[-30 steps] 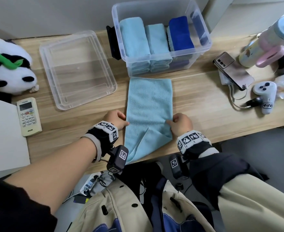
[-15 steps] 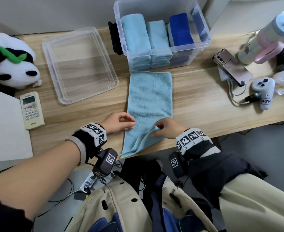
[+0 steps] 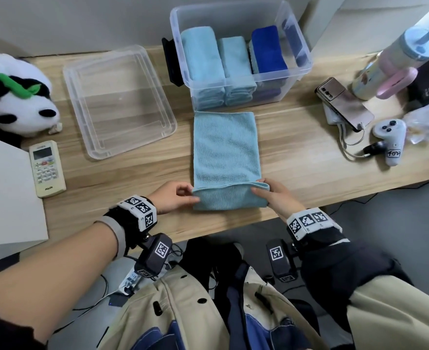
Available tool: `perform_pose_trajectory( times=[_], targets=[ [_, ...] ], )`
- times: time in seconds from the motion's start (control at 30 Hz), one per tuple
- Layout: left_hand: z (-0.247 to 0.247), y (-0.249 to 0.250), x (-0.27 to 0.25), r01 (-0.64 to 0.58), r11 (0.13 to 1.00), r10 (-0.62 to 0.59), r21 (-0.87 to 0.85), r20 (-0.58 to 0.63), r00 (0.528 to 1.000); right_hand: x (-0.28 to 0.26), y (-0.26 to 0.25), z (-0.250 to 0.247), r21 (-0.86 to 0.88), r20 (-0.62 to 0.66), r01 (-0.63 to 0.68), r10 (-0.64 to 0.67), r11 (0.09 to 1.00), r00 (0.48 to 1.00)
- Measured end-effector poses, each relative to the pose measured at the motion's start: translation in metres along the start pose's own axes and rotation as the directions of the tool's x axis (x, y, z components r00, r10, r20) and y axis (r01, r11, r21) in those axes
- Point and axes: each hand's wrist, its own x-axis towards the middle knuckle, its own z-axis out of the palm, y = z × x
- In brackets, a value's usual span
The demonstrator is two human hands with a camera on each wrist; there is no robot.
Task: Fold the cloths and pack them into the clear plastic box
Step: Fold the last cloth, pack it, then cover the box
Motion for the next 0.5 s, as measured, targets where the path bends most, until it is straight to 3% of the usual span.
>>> perform_pose_trajectory(
  times=[0.23,0.37,0.5],
  targets=[
    [0.008,0.006,0.017,0.089,0.995,-0.078,0.050,-0.181,0.980,0.009,0.005,0.010,-0.286,-0.207,0.124,-0.188,0.950,0.960],
    [0.011,0.011,0.025,0.126,0.984,-0.091,0.126,-0.250,0.964,0.012,0.002,0.016,-0.462,-0.289,0.106,-0.263,0.880,0.921],
    [0.013,0.014,0.030,0.166,0.968,-0.100,0.188,-0.315,0.944,0.017,-0.005,0.021,-0.557,-0.312,-0.012,-0.196,0.831,0.930]
  ],
)
